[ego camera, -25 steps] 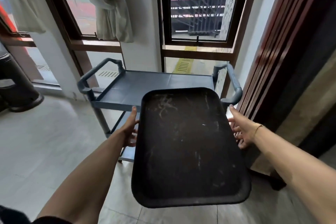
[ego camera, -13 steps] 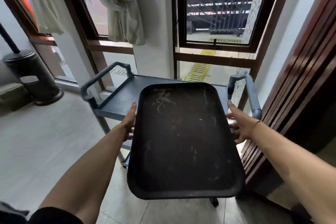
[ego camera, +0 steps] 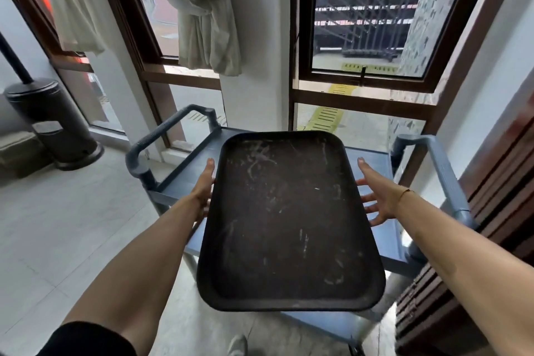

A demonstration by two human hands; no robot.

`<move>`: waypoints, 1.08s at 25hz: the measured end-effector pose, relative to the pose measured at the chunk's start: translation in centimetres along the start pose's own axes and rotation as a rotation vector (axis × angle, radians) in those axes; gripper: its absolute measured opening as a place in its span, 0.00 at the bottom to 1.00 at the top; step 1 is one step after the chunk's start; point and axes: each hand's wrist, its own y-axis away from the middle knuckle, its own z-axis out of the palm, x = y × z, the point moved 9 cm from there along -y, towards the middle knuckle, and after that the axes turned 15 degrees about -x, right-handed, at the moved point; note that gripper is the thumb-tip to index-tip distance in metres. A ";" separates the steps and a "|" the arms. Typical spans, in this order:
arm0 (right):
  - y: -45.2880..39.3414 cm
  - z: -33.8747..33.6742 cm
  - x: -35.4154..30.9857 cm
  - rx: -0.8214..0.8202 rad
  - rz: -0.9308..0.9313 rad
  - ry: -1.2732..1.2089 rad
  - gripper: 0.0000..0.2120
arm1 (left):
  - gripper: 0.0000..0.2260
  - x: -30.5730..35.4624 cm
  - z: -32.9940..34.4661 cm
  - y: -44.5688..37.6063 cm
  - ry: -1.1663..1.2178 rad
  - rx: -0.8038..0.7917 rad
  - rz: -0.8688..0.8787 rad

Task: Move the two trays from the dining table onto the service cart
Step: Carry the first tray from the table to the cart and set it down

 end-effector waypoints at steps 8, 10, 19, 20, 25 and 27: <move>-10.8 6.3 -7.5 0.004 0.057 -0.036 0.36 | 0.33 6.2 -10.2 -10.9 -0.042 -0.027 -0.027; -13.6 7.9 -8.7 0.003 0.093 -0.056 0.37 | 0.34 7.3 -12.7 -13.8 -0.063 -0.044 -0.048; -23.7 13.9 -10.6 0.019 0.196 -0.189 0.36 | 0.30 10.0 -17.3 -24.6 0.017 -0.169 -0.076; -24.6 14.5 -10.4 0.017 0.214 -0.202 0.37 | 0.30 9.8 -17.8 -25.8 0.015 -0.178 -0.092; -27.7 16.2 -9.3 0.010 0.265 -0.246 0.35 | 0.32 7.7 -19.7 -29.5 -0.064 -0.197 -0.197; -28.7 16.9 -8.9 0.010 0.278 -0.255 0.34 | 0.33 6.9 -20.2 -30.5 -0.070 -0.215 -0.210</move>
